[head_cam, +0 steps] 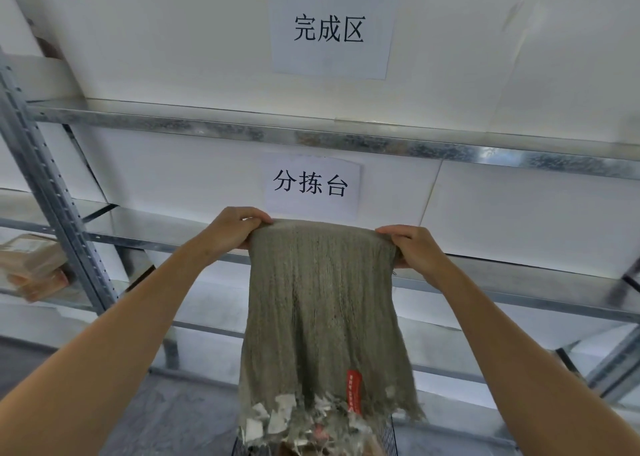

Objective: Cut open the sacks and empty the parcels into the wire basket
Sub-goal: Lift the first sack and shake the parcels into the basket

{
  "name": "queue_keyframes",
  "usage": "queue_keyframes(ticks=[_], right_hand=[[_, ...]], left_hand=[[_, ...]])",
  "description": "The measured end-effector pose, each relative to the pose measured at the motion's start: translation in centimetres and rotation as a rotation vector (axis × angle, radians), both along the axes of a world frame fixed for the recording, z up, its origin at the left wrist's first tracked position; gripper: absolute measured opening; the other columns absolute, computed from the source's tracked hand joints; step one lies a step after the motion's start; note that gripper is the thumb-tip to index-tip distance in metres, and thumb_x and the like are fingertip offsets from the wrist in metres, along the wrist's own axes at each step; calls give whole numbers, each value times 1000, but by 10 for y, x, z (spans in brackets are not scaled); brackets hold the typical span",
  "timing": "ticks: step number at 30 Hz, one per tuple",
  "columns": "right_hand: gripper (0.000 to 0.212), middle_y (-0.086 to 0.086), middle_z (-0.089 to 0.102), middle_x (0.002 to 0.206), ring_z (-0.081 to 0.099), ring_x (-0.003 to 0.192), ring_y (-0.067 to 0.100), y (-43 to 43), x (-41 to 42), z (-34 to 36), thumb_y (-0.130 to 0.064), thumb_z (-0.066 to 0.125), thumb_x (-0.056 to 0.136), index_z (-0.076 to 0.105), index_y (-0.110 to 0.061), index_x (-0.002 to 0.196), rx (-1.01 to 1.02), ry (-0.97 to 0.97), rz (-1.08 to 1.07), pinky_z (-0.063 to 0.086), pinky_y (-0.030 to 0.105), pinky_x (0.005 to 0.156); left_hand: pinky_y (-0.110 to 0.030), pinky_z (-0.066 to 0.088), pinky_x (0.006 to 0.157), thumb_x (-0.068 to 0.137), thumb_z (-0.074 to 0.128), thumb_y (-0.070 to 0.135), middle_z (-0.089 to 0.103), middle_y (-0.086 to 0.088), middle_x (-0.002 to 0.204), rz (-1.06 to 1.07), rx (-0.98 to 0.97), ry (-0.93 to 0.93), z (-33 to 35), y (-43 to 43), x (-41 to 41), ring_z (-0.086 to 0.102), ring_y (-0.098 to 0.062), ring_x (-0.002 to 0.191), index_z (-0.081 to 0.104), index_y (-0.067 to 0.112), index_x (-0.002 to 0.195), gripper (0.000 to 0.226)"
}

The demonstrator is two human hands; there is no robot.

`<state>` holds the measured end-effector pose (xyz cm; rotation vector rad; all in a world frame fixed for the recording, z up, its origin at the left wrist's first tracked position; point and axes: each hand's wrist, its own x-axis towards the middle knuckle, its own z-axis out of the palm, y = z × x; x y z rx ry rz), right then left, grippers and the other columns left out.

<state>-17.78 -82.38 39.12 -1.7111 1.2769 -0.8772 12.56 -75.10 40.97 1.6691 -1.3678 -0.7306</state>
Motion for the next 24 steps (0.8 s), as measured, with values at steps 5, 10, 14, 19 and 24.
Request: queue_keyframes(ticks=[5,10,14,19,24], right_hand=[[38,0,56,110,56,93,15,3,5,3,-27,66,87,52,-19,122,25,170,153,52,27,74],[34,4,61,100,56,89,21,-1,10,-6,-18,70,82,58,-9,112,-234,385,60,40,20,65],[13,15,69,83,59,73,27,-4,3,-3,-9,58,86,68,-1,85,-338,507,8,38,21,59],[10,14,61,73,49,67,21,-9,-3,-2,-5,66,81,68,5,82,-193,405,55,36,26,58],[16,8,67,95,61,87,17,-8,-17,2,-12,70,84,65,-8,99,91,94,103,48,26,79]], left_hand=[[-27,49,80,87,66,26,58,0,111,-189,144,-188,2,1,-6,55,-16,100,57,17,118,33],[-21,40,62,81,72,21,64,-3,90,-36,-29,-397,-4,-5,-14,56,-18,82,65,12,98,22],[-25,36,56,83,70,18,61,-6,69,-58,5,-520,0,-3,-7,50,-18,65,67,4,81,14],[-26,31,57,84,67,13,51,-2,62,-145,104,-524,8,-3,-1,45,-17,64,61,4,70,18],[-26,50,81,86,67,16,68,-3,92,-191,186,-81,5,1,8,62,-15,88,68,8,91,9]])
